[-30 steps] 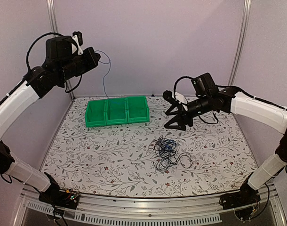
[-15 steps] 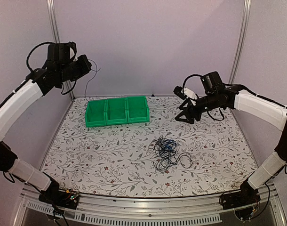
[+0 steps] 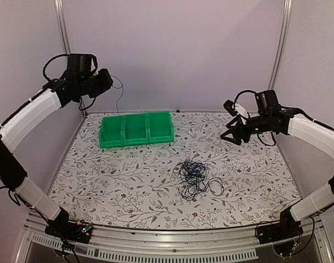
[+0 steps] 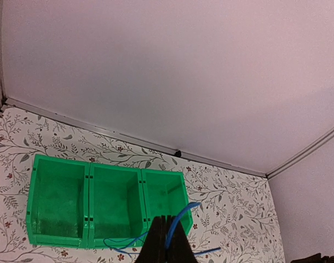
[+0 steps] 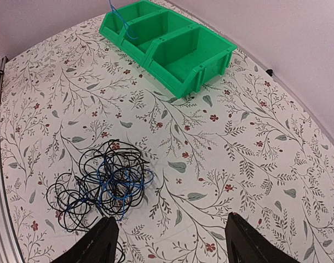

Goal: Untangle the cables

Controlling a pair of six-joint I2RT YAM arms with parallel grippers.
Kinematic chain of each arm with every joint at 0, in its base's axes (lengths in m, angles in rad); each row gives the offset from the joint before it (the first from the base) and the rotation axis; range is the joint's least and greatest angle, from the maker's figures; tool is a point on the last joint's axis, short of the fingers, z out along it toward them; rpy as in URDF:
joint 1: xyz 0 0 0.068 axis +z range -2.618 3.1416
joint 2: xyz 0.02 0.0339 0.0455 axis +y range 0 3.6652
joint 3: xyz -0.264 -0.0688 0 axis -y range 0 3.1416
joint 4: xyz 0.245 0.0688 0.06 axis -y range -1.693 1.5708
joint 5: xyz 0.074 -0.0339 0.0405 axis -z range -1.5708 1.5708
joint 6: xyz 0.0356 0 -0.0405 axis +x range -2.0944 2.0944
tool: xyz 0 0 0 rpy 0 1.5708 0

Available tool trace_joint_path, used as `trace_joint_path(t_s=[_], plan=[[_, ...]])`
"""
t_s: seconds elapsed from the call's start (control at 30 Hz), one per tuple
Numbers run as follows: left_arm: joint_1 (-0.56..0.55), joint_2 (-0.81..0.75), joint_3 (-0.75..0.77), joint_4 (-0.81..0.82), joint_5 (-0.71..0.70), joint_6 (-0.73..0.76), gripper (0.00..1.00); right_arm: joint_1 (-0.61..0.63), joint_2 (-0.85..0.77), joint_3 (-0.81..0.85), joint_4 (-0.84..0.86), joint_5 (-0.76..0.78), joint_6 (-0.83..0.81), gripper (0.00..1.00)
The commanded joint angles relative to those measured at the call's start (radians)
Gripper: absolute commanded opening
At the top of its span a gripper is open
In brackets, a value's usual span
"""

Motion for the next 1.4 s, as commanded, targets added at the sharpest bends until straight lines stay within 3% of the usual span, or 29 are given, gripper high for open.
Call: trace_joint_path(t_s=[0.0,0.17,0.37,0.63,1.07,1.37], plan=[[0.044,0.045,0.069,-0.003,0.038,0.011,0.00,0.001,-0.079,-0.086,0.028,-0.027,-0.009,0.71],[0.102,0.116,0.180,-0.067,0.115,-0.003,0.00,0.002,-0.081,-0.130,0.041,-0.165,0.008,0.70],[0.151,0.197,0.274,-0.113,0.152,-0.006,0.00,-0.002,-0.048,-0.181,0.146,-0.192,0.109,0.67],[0.165,0.272,0.292,-0.106,0.164,-0.006,0.00,-0.002,-0.033,-0.192,0.153,-0.218,0.150,0.66],[0.175,0.232,0.373,-0.088,0.177,0.064,0.00,-0.002,-0.029,-0.193,0.141,-0.221,0.152,0.66],[0.214,0.177,0.207,-0.070,0.163,0.042,0.00,-0.002,0.007,-0.164,0.150,-0.232,0.159,0.66]])
